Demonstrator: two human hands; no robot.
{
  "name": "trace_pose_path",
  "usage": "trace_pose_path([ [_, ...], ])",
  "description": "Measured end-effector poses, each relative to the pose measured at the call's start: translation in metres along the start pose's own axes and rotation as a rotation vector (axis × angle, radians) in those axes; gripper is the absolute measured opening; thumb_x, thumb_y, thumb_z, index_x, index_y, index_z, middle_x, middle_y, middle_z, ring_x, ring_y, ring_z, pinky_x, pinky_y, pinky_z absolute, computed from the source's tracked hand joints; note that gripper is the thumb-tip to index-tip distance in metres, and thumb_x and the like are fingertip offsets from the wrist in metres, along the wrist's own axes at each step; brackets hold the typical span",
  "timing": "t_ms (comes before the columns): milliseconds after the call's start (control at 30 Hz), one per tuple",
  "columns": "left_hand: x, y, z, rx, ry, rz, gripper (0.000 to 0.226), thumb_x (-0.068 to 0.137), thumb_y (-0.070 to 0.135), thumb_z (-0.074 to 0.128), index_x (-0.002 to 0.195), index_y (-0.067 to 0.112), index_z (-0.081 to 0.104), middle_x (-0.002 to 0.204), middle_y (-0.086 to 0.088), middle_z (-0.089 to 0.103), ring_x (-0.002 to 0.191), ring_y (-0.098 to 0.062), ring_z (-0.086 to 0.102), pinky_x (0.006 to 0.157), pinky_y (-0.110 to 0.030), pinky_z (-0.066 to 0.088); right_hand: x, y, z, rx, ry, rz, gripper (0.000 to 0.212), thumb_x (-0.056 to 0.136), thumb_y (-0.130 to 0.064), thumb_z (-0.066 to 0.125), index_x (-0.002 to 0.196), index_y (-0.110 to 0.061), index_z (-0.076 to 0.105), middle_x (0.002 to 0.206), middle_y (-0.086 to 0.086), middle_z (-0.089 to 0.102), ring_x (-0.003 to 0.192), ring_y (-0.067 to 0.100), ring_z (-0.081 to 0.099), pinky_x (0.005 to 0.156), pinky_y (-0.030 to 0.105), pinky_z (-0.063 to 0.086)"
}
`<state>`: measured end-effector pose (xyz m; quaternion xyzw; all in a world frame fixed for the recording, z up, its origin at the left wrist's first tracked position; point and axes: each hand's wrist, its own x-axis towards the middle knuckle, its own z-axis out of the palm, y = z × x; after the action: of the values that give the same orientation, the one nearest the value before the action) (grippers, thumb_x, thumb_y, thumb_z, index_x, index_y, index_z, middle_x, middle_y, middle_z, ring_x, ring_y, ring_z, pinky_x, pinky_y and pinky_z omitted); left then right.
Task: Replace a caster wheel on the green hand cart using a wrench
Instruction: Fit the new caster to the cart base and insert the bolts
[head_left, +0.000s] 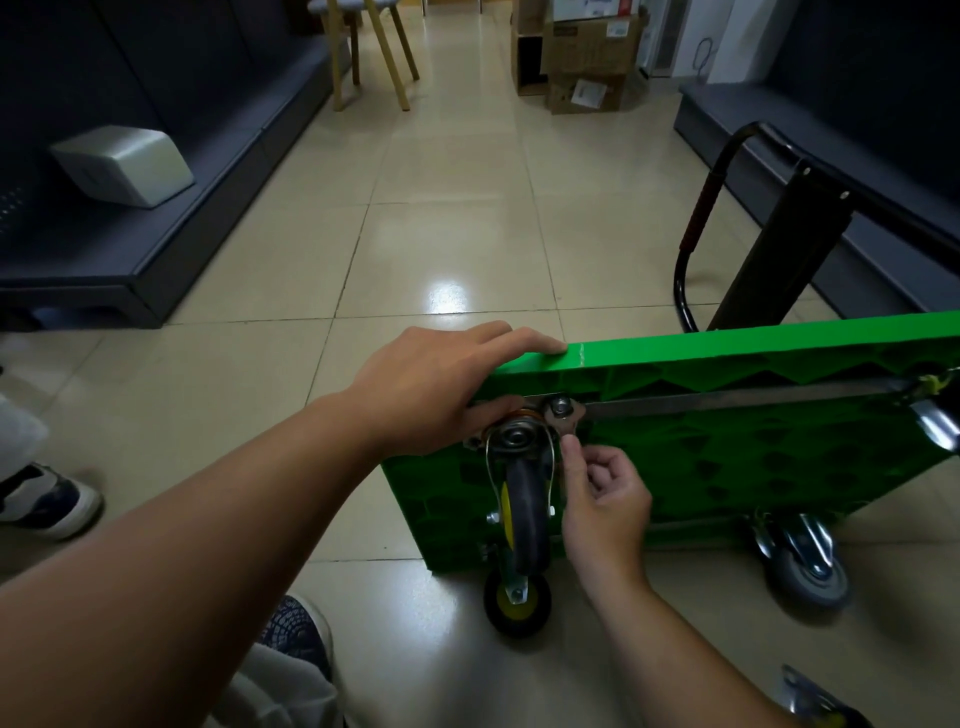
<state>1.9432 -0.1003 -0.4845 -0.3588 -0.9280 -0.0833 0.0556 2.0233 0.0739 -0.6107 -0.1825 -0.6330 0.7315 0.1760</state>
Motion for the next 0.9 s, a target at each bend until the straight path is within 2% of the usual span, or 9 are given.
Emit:
trace_pose_path([
  [133,0.000,0.001,0.000,0.005,0.009,-0.007,0.057,0.093,0.058,0.046,0.148,0.054,0.031,0.135,0.018,0.057,0.076,-0.015,0.062,0.061,-0.034,0.052,0.003,0.001,0.005,-0.040,-0.021,-0.003,0.024,0.091,-0.029,0.070,0.081,-0.010,0.061,0.062,-0.003,0.069,0.056,0.002,0.061,0.052,0.012,0.045],
  [267,-0.001,0.001,0.000,-0.009,0.015,-0.009,0.057,0.093,0.059,0.046,0.148,0.054,0.031,0.136,0.019,0.057,0.077,-0.014,0.062,0.061,-0.032,0.051,0.015,-0.027,-0.019,-0.250,-0.035,-0.138,0.035,0.077,-0.048,0.072,0.081,-0.015,0.062,0.074,0.000,0.067,0.073,0.019,0.065,0.063,0.024,0.051],
  [333,-0.001,0.000,0.000,-0.008,0.016,-0.007,0.057,0.094,0.060,0.046,0.149,0.054,0.030,0.137,0.020,0.055,0.078,-0.014,0.062,0.061,-0.031,0.049,0.028,-0.052,-0.040,-0.627,0.005,-0.407,0.033,0.076,-0.050,0.076,0.083,-0.020,0.064,0.080,-0.006,0.066,0.084,0.024,0.061,0.073,0.036,0.049],
  [433,0.000,0.000,0.001,-0.011,0.014,-0.002,0.057,0.094,0.060,0.047,0.149,0.054,0.030,0.138,0.020,0.055,0.078,-0.014,0.063,0.061,-0.030,0.048,0.044,-0.095,-0.057,-1.071,0.005,-1.040,0.029,0.086,-0.044,0.077,0.087,-0.016,0.067,0.080,-0.002,0.066,0.078,0.023,0.058,0.083,0.038,0.036],
  [533,0.000,-0.001,0.001,-0.012,0.019,0.006,0.057,0.095,0.057,0.052,0.148,0.054,0.032,0.139,0.019,0.056,0.077,-0.013,0.063,0.060,-0.029,0.045,0.049,-0.118,-0.056,-1.199,-0.079,-1.264,0.026,0.090,-0.040,0.076,0.086,-0.016,0.067,0.080,0.001,0.066,0.079,0.025,0.058,0.087,0.040,0.035],
  [633,-0.001,0.000,0.001,-0.012,0.018,-0.004,0.057,0.096,0.056,0.054,0.148,0.054,0.031,0.139,0.019,0.056,0.074,-0.009,0.056,0.061,-0.027,0.041,0.044,-0.110,-0.068,-1.081,-0.101,-1.054,0.023,0.085,-0.040,0.078,0.089,-0.019,0.070,0.082,-0.005,0.066,0.081,0.020,0.056,0.085,0.032,0.029],
  [733,0.000,0.000,0.001,-0.019,0.007,-0.002,0.057,0.096,0.056,0.054,0.148,0.055,0.030,0.140,0.019,0.055,0.077,-0.011,0.059,0.063,-0.029,0.045,0.026,-0.083,-0.077,-0.654,-0.055,-0.549,0.023,0.081,-0.049,0.072,0.086,-0.028,0.066,0.078,-0.016,0.064,0.084,0.008,0.054,0.075,0.021,0.039],
  [800,0.000,0.000,0.001,-0.026,0.009,-0.001,0.057,0.095,0.056,0.054,0.148,0.054,0.031,0.142,0.019,0.055,0.081,-0.013,0.063,0.065,-0.029,0.044,0.015,-0.060,-0.071,-0.288,-0.013,-0.272,0.027,0.082,-0.049,0.068,0.084,-0.023,0.064,0.074,-0.012,0.068,0.069,0.000,0.060,0.064,0.013,0.045],
  [900,-0.001,-0.001,0.001,-0.020,0.019,-0.004,0.057,0.095,0.057,0.055,0.148,0.054,0.033,0.143,0.019,0.055,0.081,-0.011,0.061,0.065,-0.027,0.038,0.004,-0.031,-0.059,-0.070,0.054,-0.062,0.031,0.085,-0.045,0.066,0.085,-0.014,0.062,0.068,-0.006,0.070,0.053,0.001,0.056,0.052,0.009,0.045],
])
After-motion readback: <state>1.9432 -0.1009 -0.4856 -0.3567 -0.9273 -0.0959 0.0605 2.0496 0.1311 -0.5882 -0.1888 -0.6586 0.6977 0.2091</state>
